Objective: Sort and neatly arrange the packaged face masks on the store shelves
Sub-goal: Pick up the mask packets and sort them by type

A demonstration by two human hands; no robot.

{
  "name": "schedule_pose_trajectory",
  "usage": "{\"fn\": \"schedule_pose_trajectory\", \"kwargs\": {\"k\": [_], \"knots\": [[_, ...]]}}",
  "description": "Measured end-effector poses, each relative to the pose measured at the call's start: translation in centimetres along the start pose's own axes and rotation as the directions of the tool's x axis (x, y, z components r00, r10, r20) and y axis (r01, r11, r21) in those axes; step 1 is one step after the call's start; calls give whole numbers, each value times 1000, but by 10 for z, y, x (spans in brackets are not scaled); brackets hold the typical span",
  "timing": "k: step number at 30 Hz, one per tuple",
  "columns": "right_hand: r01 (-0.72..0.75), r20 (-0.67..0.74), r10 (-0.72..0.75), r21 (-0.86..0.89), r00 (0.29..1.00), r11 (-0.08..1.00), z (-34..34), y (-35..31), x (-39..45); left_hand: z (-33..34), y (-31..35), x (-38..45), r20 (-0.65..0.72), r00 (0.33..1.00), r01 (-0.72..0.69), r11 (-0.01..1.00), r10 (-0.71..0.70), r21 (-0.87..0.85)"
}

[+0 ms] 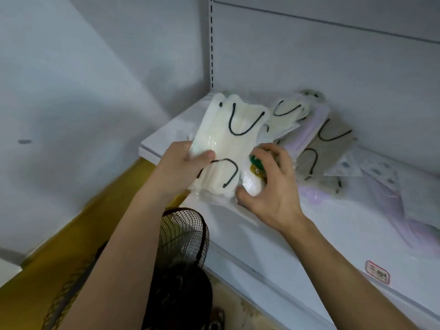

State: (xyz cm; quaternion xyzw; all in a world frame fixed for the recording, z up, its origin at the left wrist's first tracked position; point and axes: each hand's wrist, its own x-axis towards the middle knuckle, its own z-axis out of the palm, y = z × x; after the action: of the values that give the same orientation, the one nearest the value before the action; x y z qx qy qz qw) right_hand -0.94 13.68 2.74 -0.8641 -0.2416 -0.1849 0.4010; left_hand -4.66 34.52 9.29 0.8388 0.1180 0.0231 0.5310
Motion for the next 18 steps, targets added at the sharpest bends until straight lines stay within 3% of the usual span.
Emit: {"fn": "schedule_pose_trajectory", "kwargs": {"k": [3,9,13,18], "knots": [[-10,-83,9,-15,997,1000,-37,1,2,14,25,3,-15,995,-102,993,101,-57],[-211,-261,150,-222,954,952,-164,44,-46,136,95,1,195,943,-225,949,269,-222],[-365,-433,221,-283,874,887,-269,78,-111,254,147,-28,335,884,-195,908,327,-371],[-513,-610,247,-309,753,801,-392,124,-207,417,200,-96,509,790,-57,866,343,-496]]}}
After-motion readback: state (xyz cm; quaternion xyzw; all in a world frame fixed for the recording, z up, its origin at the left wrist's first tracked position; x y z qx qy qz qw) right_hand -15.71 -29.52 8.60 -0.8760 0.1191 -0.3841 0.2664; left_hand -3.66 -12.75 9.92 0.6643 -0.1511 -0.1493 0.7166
